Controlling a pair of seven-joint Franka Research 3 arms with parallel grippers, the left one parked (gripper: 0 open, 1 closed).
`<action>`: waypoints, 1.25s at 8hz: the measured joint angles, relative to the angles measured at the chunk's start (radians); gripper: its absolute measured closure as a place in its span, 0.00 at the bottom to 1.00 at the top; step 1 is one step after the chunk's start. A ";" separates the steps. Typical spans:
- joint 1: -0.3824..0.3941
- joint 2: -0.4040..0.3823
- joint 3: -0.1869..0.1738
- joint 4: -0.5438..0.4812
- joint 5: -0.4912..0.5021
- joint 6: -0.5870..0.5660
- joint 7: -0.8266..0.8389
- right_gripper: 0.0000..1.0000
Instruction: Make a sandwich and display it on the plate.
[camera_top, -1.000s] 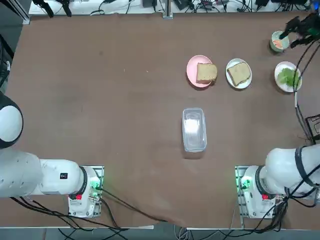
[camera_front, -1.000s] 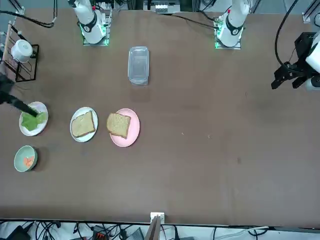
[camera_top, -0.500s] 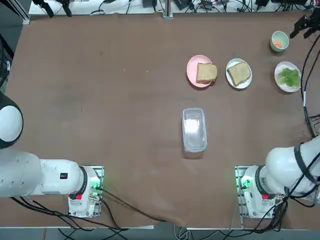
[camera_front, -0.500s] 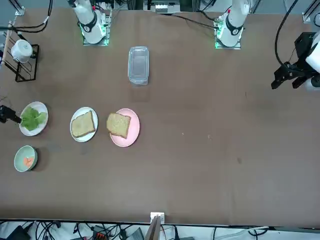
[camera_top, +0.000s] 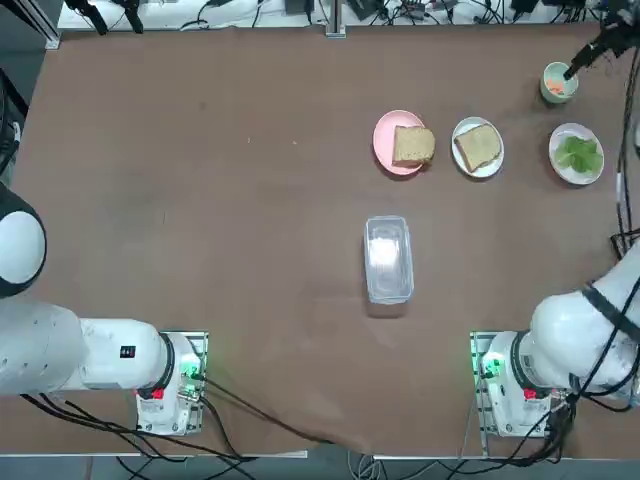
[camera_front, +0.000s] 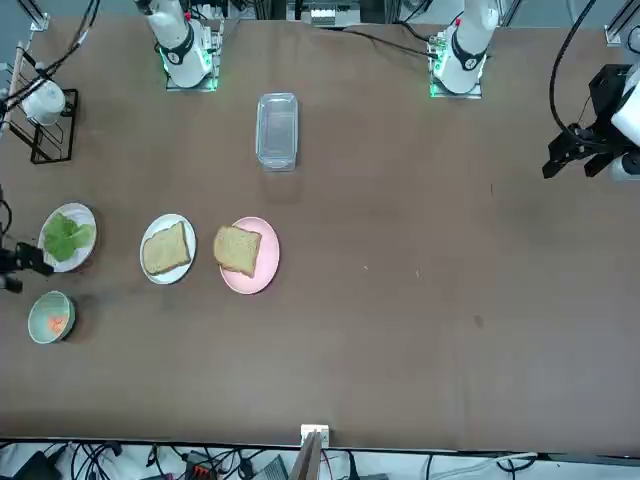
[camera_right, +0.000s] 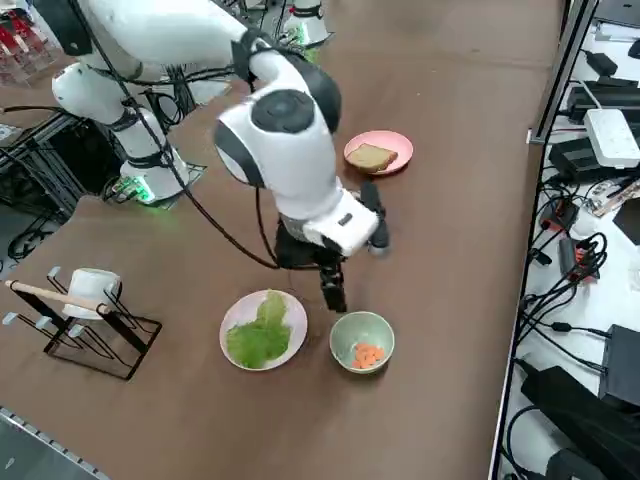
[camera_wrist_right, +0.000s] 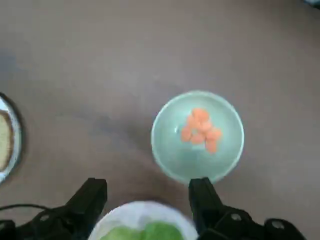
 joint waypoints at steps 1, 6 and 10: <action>0.005 0.052 0.001 0.037 -0.002 0.001 -0.063 0.00; 0.033 0.153 0.001 0.065 -0.086 0.095 -0.120 0.04; 0.036 0.192 -0.001 0.065 -0.122 0.134 -0.132 0.55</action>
